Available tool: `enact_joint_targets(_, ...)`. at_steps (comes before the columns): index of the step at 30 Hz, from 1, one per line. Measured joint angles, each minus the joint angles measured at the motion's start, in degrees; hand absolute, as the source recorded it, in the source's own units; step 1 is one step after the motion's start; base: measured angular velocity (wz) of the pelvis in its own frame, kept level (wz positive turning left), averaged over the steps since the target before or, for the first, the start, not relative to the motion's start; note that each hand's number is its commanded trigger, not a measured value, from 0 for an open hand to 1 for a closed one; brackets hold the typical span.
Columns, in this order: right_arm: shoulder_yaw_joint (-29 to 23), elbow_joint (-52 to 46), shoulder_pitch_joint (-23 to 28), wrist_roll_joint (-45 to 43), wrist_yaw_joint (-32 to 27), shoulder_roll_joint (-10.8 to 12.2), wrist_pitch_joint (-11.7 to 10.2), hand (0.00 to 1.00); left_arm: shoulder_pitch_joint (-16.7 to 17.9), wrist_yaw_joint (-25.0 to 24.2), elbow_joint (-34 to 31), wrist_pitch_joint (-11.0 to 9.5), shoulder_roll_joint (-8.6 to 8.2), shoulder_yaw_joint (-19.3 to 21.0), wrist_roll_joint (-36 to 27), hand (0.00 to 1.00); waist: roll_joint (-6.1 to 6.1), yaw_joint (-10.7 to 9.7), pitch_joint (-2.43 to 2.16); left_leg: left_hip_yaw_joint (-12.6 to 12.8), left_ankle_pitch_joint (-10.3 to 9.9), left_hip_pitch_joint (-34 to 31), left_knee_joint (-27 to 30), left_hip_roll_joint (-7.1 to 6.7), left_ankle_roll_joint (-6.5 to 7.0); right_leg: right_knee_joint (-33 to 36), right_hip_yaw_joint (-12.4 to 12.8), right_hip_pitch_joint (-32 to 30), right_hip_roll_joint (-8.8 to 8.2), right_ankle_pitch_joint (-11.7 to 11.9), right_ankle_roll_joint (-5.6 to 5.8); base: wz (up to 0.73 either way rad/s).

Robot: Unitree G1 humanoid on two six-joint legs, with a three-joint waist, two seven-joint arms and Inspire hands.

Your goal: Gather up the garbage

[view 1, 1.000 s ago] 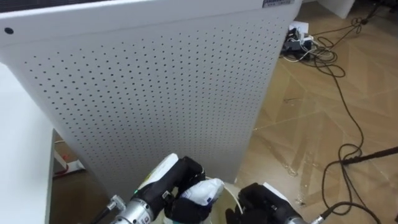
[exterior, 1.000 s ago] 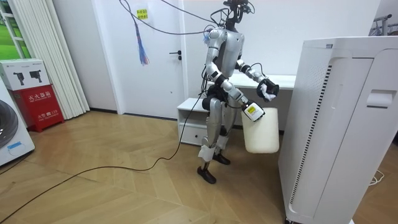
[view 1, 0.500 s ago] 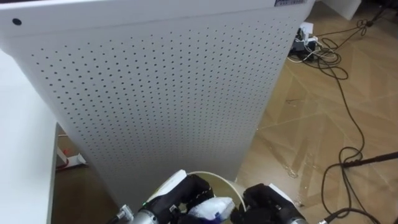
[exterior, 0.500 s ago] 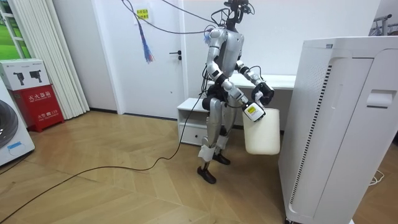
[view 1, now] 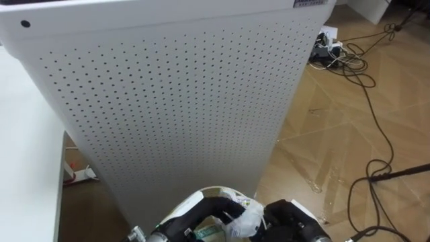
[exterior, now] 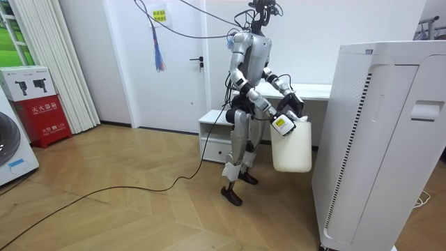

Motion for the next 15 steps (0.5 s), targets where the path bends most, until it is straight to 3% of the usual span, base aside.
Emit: enact_joint_targets(15, 0.1, 1.4, 0.1, -0.2, 0.2, 0.1, -0.3, 1.0, 3.1, -2.1, 0.9, 0.1, 0.14, 0.0, -0.1, 0.0, -0.07, -0.3, -0.03, 0.1, 0.0, 0.3, -0.2, 0.0, 0.0, 0.0, -0.1, 0.2, 0.02, 0.0, 0.01, 0.0)
